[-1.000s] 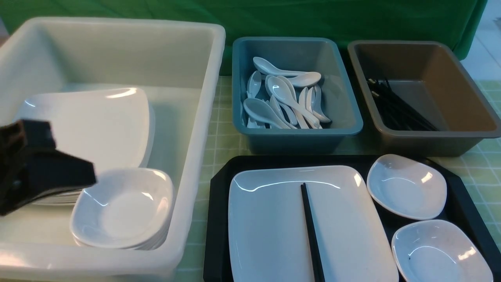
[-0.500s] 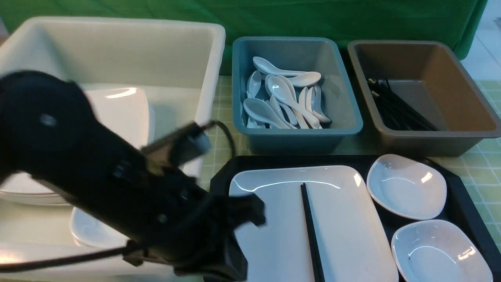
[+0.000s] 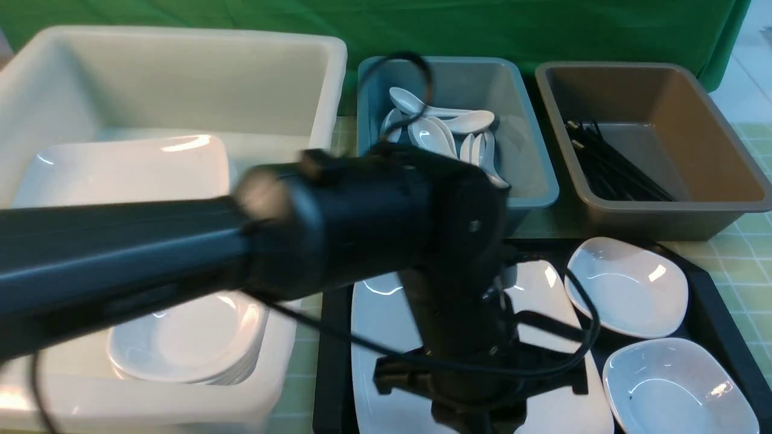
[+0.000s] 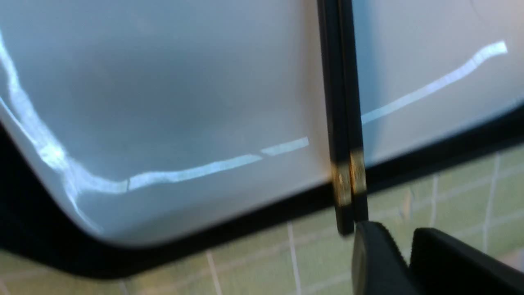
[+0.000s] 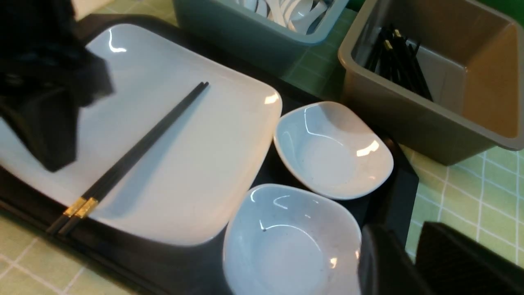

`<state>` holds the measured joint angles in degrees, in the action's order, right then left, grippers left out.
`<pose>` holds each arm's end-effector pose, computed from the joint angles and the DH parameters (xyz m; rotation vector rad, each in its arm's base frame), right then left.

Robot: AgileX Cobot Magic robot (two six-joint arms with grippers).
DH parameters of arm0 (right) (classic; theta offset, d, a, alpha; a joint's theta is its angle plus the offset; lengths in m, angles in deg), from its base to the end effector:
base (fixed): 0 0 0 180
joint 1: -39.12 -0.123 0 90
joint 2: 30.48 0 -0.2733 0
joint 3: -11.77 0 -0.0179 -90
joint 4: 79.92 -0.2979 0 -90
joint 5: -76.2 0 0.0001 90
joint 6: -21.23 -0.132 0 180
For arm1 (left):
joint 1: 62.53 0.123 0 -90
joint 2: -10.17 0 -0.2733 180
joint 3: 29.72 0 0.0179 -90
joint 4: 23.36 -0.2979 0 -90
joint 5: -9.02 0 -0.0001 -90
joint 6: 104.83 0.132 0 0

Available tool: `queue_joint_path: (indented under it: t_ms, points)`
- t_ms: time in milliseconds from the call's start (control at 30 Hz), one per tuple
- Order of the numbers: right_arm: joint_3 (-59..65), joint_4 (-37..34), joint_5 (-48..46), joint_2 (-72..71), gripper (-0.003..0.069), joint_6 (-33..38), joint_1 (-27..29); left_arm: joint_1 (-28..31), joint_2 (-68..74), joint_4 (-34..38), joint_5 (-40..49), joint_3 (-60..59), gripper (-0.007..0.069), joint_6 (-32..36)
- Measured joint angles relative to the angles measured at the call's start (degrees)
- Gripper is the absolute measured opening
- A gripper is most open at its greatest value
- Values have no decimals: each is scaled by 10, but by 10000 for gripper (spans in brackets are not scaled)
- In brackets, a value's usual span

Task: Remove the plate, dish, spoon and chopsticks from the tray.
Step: Use the left arm to grab a pair of chopsticks from the plate

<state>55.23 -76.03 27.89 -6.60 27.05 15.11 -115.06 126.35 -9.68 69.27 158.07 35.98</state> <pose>0.1278 0.0496 0.3079 -0.5325 1.9473 0.1219 0.2436 -0.3624 0.1649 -0.2077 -3.0818 0.4567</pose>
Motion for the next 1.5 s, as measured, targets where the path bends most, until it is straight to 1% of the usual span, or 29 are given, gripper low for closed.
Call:
queue_joint_path:
  t_ms: [100,167,267,500,733,800,867,900,933,967,1000,1500]
  points:
    - [0,0,0,0,141,-1,0,0,35,-16,14,39,184,-9]
    - [0,0,0,0,145,-1,0,0,64,-35,14,64,234,-22]
    - [0,0,0,0,148,-1,0,0,82,-50,9,70,260,-28]
    - [0,0,0,0,157,-2,0,0,113,-57,-23,70,269,-40]
    - [0,0,-2,0,164,-2,0,0,128,-59,-28,70,269,-48]
    - [0,0,-2,0,167,-2,0,0,130,-62,-26,72,251,-54]
    - [0,0,-2,0,168,-2,0,0,130,-65,-26,73,213,-55]
    - [0,0,-2,0,169,-2,0,0,130,-67,-26,73,181,-55]
    - [0,0,-2,0,173,-2,0,0,131,-69,-26,73,104,-49]
    - [0,0,-2,0,173,-2,0,0,131,-69,-26,73,97,-47]
    - [0,0,-2,0,175,-2,0,0,131,-69,-26,74,71,-38]
    - [0,0,-2,0,188,-2,0,0,131,-67,-26,74,69,-13]
